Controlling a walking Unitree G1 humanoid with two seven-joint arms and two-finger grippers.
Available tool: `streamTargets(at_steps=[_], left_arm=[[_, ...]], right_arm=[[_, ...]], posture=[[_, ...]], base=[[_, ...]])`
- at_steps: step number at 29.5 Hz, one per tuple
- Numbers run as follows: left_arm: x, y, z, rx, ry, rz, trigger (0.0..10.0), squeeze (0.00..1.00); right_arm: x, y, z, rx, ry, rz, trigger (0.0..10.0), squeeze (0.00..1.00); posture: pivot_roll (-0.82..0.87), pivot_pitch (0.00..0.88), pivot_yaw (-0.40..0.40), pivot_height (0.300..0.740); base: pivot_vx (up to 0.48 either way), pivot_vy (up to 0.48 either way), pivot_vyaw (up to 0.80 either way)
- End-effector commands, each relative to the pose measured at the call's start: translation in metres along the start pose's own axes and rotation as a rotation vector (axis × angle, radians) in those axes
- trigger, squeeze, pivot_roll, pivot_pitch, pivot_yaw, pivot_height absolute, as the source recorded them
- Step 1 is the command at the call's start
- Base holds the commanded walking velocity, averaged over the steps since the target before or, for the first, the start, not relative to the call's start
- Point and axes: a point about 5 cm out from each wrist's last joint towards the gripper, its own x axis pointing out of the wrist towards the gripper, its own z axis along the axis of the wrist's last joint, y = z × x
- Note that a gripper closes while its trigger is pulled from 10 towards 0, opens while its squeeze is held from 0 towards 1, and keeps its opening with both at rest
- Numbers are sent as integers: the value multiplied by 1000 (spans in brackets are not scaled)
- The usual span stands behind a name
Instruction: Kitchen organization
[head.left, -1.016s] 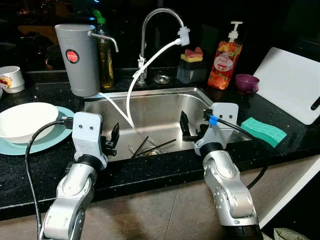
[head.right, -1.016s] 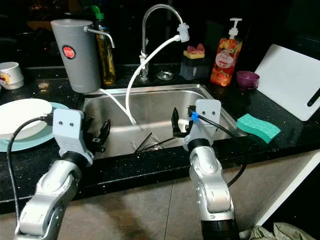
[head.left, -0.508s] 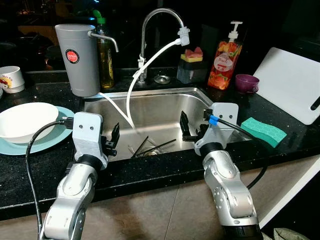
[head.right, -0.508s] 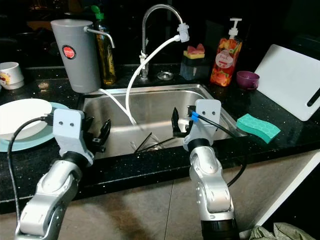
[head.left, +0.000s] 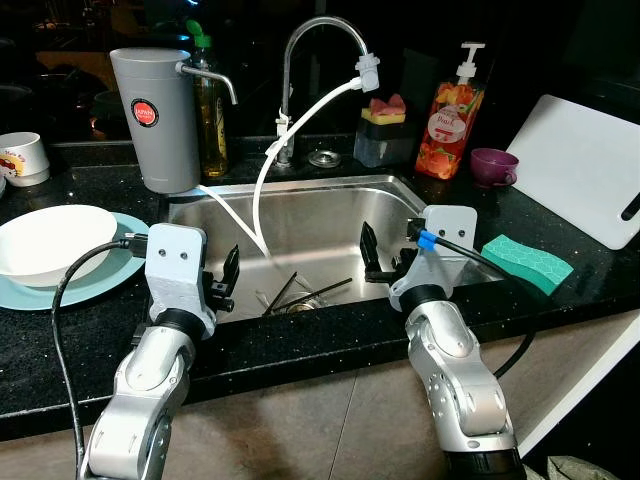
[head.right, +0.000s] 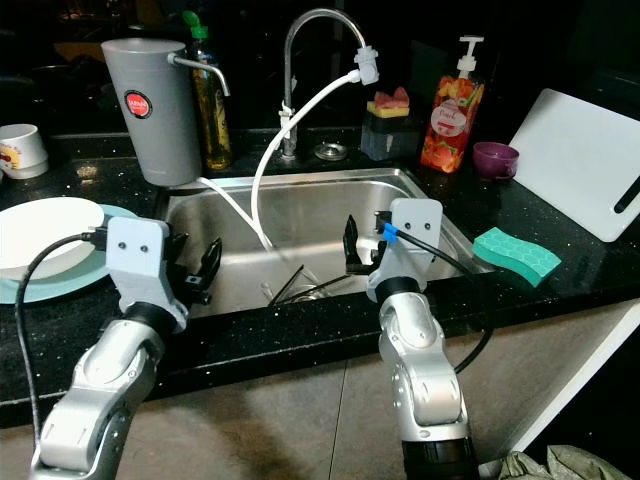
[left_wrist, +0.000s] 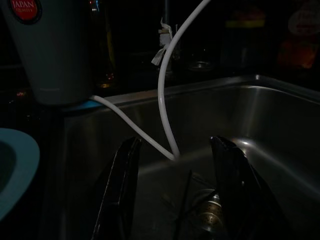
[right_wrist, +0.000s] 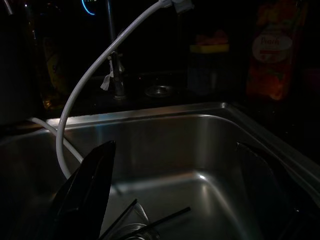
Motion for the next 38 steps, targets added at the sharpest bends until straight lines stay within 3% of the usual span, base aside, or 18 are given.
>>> streamTargets(at_steps=[1, 38], left_arm=[[1, -3, -1, 8, 1, -11, 10000, 0], [3, -5, -3, 8, -4, -18, 10000, 0]], right_arm=[[-1, -2, -2, 1, 8, -10, 10000, 0], [0, -2, -1, -3, 7, -5, 10000, 0]], posture=[[139, 105, -59, 740], [131, 92, -60, 740]], base=[[0, 0, 0], [0, 0, 0]])
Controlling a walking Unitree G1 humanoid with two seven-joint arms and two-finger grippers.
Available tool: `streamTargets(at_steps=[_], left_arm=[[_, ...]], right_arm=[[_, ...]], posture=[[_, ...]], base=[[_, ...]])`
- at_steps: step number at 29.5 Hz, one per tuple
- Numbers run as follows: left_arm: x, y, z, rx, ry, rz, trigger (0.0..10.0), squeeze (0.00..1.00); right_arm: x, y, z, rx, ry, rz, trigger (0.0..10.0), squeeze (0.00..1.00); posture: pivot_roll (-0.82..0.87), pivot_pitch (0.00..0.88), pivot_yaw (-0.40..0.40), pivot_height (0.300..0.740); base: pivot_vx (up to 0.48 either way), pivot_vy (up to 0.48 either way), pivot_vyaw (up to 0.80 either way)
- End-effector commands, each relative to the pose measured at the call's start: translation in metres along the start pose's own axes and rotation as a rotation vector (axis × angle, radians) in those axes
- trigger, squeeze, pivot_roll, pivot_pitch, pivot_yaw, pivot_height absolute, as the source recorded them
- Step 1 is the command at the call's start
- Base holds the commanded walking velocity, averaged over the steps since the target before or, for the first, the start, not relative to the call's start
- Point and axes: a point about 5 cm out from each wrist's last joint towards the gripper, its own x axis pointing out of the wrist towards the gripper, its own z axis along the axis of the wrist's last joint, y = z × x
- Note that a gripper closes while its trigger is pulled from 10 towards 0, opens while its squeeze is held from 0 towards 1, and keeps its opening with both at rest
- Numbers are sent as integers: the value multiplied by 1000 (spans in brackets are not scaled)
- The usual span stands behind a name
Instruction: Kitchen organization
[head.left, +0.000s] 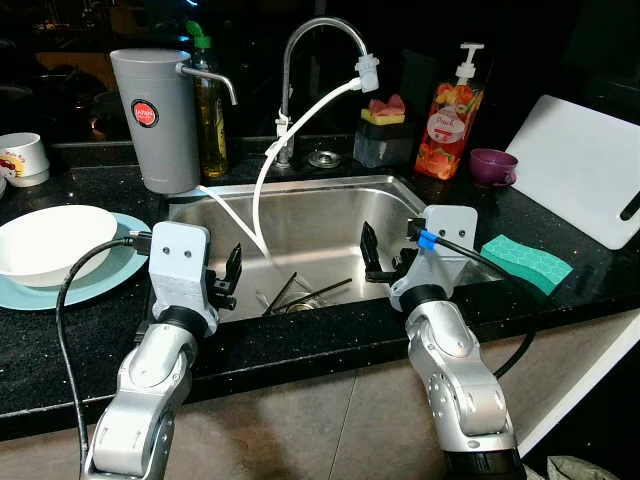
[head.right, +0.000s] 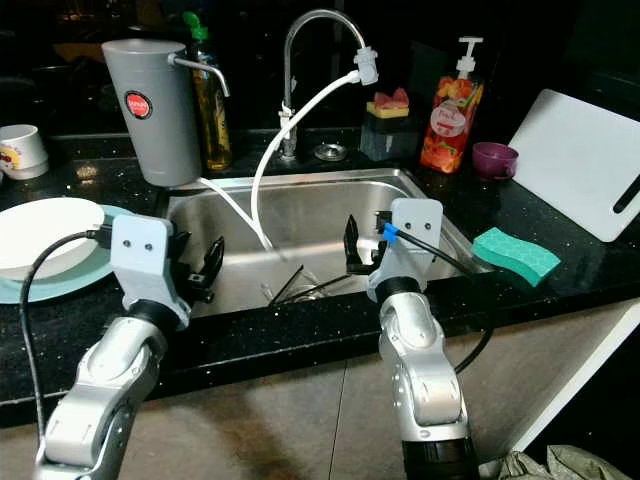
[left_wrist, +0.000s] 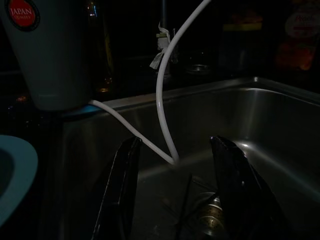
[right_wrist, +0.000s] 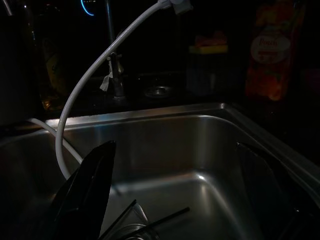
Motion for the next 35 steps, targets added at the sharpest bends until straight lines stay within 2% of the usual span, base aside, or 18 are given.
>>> streamTargets(at_steps=[1, 35], left_arm=[[0, -4, -4, -2, 10, -11, 10000, 0], [2, -4, -3, -3, -9, -3, 10000, 0]], right_arm=[[0, -1, -1, -2, 7, -2, 10000, 0], [2, 0, -3, -8, 8, 12, 10000, 0]], posture=[[131, 92, -60, 740], [131, 72, -71, 740]], base=[[0, 0, 0], [0, 0, 0]])
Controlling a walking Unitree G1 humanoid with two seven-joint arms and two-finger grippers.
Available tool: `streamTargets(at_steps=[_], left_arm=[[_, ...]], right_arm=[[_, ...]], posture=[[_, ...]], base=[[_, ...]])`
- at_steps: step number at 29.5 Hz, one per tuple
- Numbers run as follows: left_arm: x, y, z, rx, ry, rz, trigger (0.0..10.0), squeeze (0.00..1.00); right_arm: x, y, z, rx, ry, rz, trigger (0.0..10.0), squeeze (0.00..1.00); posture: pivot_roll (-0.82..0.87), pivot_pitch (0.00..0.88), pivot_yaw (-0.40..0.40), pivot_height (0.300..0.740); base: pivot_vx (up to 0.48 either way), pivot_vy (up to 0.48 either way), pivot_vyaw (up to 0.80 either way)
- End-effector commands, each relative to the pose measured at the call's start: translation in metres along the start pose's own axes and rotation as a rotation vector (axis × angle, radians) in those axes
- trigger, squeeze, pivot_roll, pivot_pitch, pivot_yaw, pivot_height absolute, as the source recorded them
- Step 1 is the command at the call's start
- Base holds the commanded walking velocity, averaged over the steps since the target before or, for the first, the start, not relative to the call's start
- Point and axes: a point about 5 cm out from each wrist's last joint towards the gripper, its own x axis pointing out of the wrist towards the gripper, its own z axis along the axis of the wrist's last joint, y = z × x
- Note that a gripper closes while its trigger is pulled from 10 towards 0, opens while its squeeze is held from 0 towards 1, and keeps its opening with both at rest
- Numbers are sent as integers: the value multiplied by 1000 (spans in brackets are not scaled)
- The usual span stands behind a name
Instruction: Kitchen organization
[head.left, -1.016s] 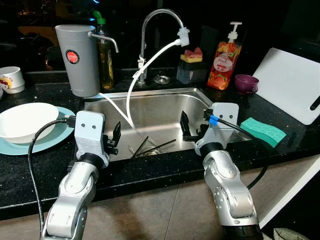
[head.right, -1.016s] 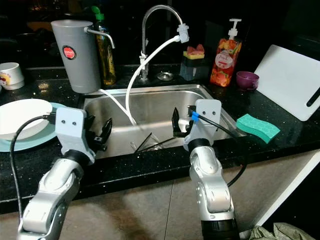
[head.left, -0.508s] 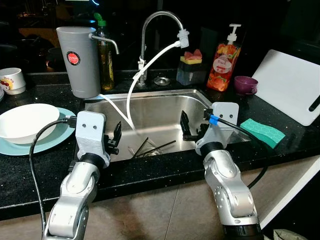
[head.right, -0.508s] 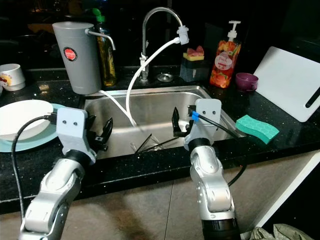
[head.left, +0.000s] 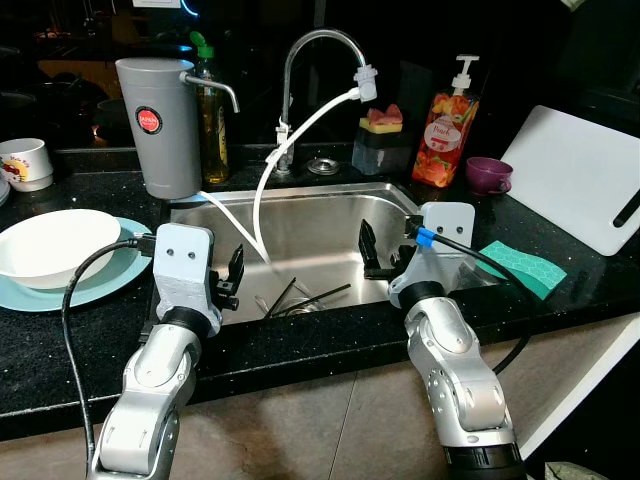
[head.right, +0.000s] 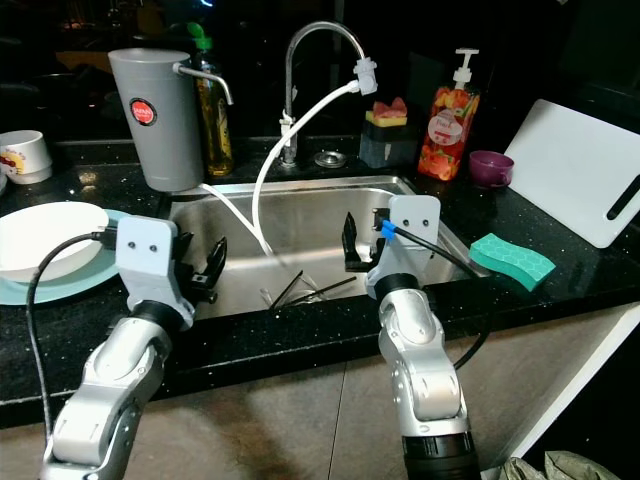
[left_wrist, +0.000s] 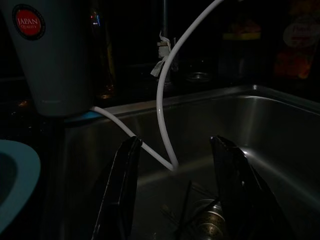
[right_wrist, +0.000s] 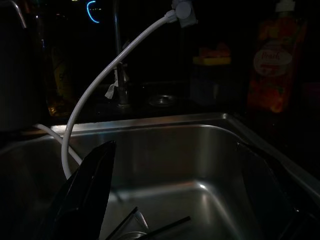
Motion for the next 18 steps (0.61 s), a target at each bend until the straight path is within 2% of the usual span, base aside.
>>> streamTargets(at_steps=[1, 18], left_arm=[[0, -2, 0, 4, -2, -6, 10000, 0], [2, 0, 0, 5, -5, -4, 10000, 0]], right_arm=[[-1, -1, -5, 0, 15, -2, 10000, 0], [-1, -1, -5, 5, 17, -7, 10000, 0]], posture=[[131, 72, -71, 740], [131, 84, -68, 740]], base=[[0, 0, 0], [0, 0, 0]])
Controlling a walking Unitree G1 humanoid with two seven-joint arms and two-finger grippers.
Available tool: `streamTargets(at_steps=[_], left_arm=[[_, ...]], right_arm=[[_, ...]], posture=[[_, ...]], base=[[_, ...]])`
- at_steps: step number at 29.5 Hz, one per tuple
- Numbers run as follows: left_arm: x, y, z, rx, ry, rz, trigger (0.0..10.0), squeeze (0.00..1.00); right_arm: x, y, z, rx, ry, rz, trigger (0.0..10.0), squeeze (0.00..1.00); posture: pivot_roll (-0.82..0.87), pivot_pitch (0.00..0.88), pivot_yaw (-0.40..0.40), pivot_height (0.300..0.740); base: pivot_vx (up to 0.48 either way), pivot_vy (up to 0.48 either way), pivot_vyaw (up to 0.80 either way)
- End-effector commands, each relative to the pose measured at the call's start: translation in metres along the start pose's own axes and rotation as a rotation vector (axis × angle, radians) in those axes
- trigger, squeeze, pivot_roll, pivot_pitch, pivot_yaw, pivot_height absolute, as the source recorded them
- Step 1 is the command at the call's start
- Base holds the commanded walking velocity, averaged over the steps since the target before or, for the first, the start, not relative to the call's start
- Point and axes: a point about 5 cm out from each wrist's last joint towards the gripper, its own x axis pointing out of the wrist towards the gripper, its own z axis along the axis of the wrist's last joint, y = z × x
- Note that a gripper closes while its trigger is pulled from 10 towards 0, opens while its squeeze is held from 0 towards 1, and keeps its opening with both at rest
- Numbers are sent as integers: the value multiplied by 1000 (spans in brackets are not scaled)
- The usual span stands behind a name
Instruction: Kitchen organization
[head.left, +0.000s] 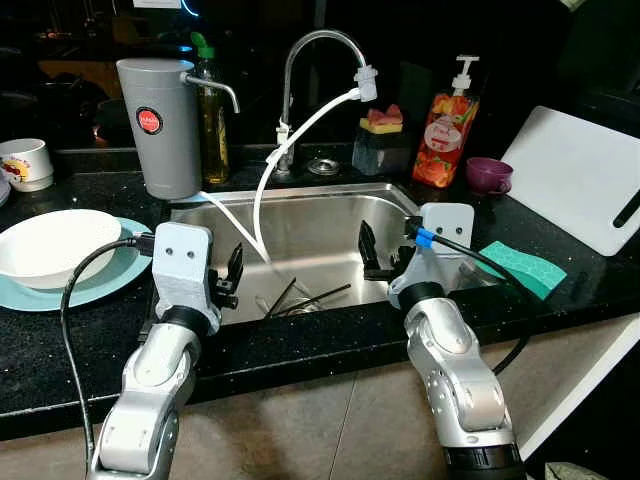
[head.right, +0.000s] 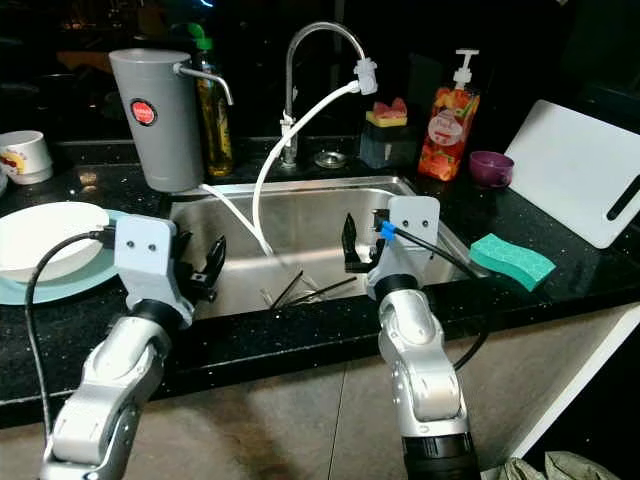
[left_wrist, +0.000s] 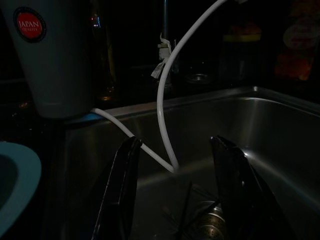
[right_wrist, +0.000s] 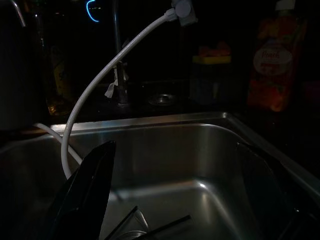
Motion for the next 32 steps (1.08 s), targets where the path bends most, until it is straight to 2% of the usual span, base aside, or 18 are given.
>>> streamTargets(at_steps=[1, 32], left_arm=[[0, -1, -1, 4, 1, -6, 10000, 0], [0, -1, -2, 4, 2, -1, 10000, 0]], right_arm=[[-1, -1, -4, 4, 14, -6, 10000, 0], [-1, -1, -3, 4, 12, -5, 10000, 0]], posture=[[131, 84, -68, 740], [132, 87, -75, 740]], base=[[0, 0, 0], [0, 0, 0]])
